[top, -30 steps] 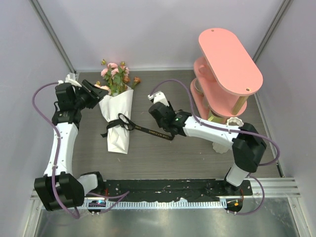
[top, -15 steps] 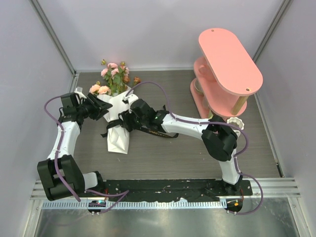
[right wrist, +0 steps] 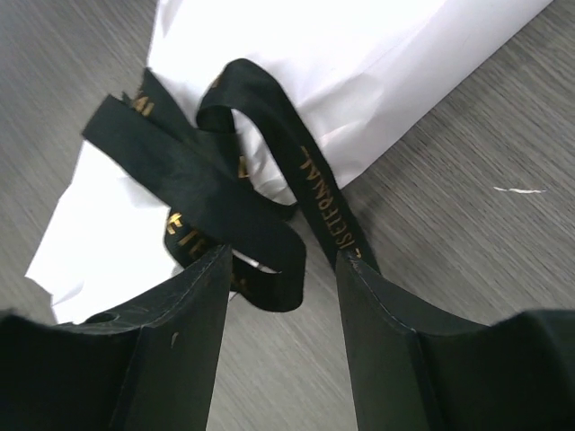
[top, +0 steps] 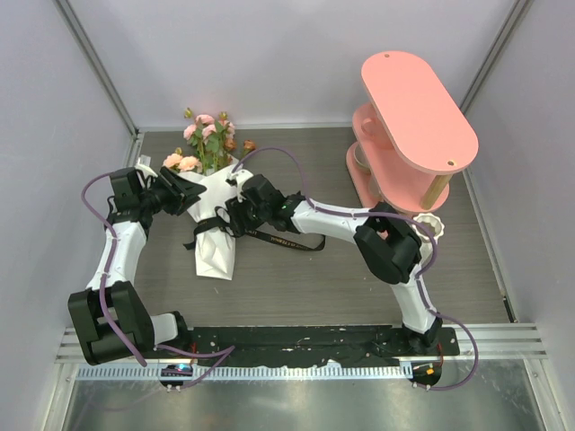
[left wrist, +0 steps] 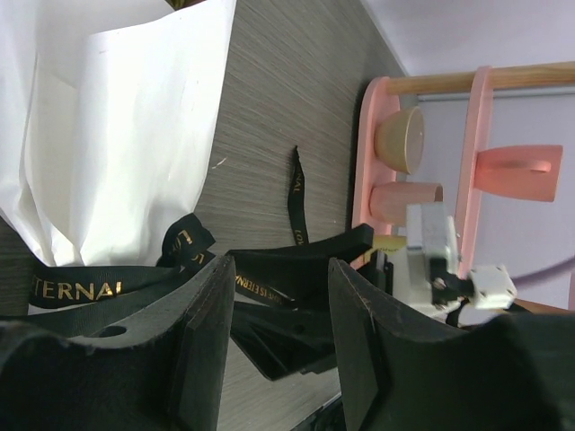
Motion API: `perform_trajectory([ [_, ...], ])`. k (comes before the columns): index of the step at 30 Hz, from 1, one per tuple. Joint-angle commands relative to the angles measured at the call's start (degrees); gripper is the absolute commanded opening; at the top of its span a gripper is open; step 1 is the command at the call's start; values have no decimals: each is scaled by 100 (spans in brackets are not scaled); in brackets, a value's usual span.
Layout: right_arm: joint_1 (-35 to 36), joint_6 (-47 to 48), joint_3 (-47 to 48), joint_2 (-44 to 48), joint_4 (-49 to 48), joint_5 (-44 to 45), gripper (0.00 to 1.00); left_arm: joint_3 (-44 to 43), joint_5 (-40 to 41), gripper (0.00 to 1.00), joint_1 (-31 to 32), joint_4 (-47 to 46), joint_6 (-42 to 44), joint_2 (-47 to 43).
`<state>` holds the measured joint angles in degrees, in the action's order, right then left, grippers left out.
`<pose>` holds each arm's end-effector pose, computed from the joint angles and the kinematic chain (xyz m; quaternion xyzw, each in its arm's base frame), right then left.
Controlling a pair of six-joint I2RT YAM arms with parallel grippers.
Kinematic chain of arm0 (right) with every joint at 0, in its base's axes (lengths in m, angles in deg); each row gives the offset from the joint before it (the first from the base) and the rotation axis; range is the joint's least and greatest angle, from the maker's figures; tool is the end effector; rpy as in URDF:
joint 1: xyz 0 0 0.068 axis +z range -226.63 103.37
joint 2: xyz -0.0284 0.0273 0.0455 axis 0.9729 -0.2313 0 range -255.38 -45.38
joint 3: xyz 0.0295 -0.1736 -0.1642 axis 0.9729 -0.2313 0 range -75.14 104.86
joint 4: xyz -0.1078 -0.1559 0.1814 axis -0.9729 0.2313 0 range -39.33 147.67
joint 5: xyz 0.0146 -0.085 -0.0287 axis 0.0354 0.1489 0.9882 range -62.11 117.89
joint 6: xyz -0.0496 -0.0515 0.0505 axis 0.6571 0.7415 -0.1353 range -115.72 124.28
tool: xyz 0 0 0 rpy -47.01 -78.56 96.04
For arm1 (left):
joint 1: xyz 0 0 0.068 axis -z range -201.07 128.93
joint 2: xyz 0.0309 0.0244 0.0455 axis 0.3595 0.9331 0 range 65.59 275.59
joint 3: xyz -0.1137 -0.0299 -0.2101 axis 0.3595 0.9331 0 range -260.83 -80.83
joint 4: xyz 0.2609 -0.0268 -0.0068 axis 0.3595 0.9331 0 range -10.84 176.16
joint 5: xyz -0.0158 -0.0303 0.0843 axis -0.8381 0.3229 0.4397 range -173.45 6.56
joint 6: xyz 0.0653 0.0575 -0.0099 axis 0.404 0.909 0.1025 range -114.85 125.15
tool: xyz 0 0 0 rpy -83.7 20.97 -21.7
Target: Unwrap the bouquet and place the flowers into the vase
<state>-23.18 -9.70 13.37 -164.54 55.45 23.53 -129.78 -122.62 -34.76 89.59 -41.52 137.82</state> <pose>0.2918 0.4036 0.1535 -0.3163 0.8300 0.2824 0.3624 0.3137 0.0259 0.2166 -0.2809 0.7977 -0.4096 0.3422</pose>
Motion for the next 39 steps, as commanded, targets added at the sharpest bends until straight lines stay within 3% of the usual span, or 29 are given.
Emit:
perform_trajectory([
  [1, -19, 229, 456, -178, 32, -153, 54, 17, -213, 49, -28, -323, -87, -95],
  [5, -19, 273, 667, -336, 181, -249, 47, 26, -213, 49, -28, -340, -87, -103],
  [8, -19, 299, 904, -503, 401, -319, 36, 26, -222, 49, -28, -332, -79, -112],
  [10, -28, 343, 1028, -556, 471, -390, 35, 26, -222, 49, -28, -341, -79, -104],
  [14, -19, 343, 897, -425, 375, -451, 54, 35, -222, 49, -28, -349, -70, -103],
  [22, -19, 211, 799, -486, 374, -926, 56, 35, -248, 49, -28, -367, -78, -112],
  [25, -28, 203, 870, -495, 393, -883, 46, 43, -248, 49, -28, -367, -78, -103],
  [29, 16, 202, 774, -250, 322, -471, 17, 43, -231, 49, -28, -367, -70, -130],
  [35, 174, 238, 1106, 225, 647, -4, 1, -27, 155, 48, -63, -139, 167, -489],
  [39, 323, -43, 1370, 428, 604, -21, 1, -80, 752, 48, -203, 116, 440, -1060],
])
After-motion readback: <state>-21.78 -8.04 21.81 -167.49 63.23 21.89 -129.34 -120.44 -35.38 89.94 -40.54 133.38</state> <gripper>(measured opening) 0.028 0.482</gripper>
